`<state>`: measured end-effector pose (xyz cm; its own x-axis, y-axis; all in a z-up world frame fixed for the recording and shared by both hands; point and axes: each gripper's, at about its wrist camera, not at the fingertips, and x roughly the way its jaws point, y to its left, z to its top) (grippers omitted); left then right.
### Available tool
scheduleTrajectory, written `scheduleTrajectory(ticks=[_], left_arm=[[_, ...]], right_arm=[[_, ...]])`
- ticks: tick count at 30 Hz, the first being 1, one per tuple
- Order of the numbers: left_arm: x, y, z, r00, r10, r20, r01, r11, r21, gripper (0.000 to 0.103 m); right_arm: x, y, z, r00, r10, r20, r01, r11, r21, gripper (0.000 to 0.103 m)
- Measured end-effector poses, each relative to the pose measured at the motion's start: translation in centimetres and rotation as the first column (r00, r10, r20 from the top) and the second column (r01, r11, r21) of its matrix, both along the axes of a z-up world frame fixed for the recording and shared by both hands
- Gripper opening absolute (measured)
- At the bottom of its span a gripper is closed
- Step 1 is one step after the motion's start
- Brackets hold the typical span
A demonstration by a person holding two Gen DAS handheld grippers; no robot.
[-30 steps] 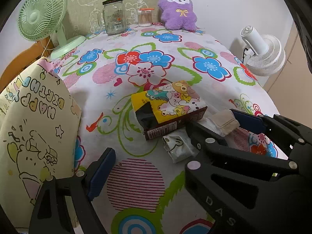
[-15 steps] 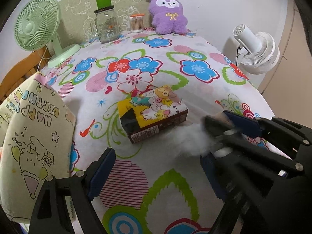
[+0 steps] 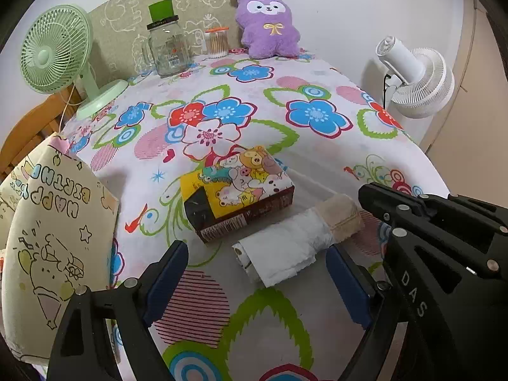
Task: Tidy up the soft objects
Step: 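Grasp the white rolled towel with the left tool and lift, then grasp the yellow cartoon box with the right tool while the left tool holds the towel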
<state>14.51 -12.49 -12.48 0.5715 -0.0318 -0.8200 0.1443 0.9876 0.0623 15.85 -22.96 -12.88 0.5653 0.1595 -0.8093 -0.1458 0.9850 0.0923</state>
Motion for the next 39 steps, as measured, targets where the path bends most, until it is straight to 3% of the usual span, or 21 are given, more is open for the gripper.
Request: scheduleTrajectory(ticks=[8, 12, 16, 18, 20, 22, 23, 27, 29, 39], left_arm=[[0.4, 0.1, 0.3, 1.0, 0.014, 0.01, -0.013, 1.0, -0.013, 0.09], [0.4, -0.1, 0.2, 1.0, -0.016, -0.005, 0.015, 0.999, -0.037, 0.078], [0.4, -0.5, 0.0, 0.999, -0.032, -0.005, 0.032, 0.999, -0.044, 0.078], [0.5, -0.7, -0.1, 0.999, -0.042, -0.005, 0.042, 0.998, -0.051, 0.075], [0.7, -1.0, -0.4, 0.998, -0.057, -0.014, 0.056, 0.996, -0.063, 0.068], [0.9, -1.2, -0.7, 0.997, -0.067, -0.023, 0.066, 0.995, -0.07, 0.061], [0.9, -1.3, -0.7, 0.998, -0.067, -0.016, 0.065, 0.995, -0.072, 0.059], [0.9, -1.4, -0.7, 0.997, -0.076, -0.003, 0.076, 0.995, -0.067, 0.052], [0.7, -1.5, -0.6, 0.995, -0.097, 0.002, 0.097, 0.993, -0.074, 0.036], [-0.1, -1.3, 0.0, 0.996, -0.091, 0.027, 0.092, 0.993, -0.071, 0.031]], right_arm=[[0.0, -0.5, 0.7, 1.0, -0.007, 0.013, 0.007, 1.0, 0.011, 0.002], [-0.1, -0.3, 0.9, 1.0, 0.003, 0.017, -0.003, 1.0, 0.012, 0.004], [-0.1, -0.2, 0.9, 1.0, 0.011, 0.014, -0.011, 1.0, -0.005, 0.005], [-0.1, -0.3, 0.9, 1.0, 0.011, 0.011, -0.011, 1.0, -0.009, 0.012], [-0.1, -0.4, 0.8, 1.0, 0.009, 0.009, -0.008, 1.0, -0.008, 0.039], [-0.2, -0.4, 0.9, 1.0, 0.006, 0.019, -0.006, 1.0, -0.002, 0.057], [-0.3, -0.4, 1.0, 1.0, 0.005, 0.026, -0.005, 1.0, -0.005, 0.059], [-0.3, -0.4, 1.0, 1.0, 0.008, 0.025, -0.008, 1.0, -0.011, 0.059], [-0.3, -0.4, 1.0, 1.0, 0.009, 0.02, -0.009, 1.0, -0.007, 0.059], [-0.5, 0.0, 1.2, 1.0, 0.012, 0.016, -0.012, 1.0, -0.004, 0.06]])
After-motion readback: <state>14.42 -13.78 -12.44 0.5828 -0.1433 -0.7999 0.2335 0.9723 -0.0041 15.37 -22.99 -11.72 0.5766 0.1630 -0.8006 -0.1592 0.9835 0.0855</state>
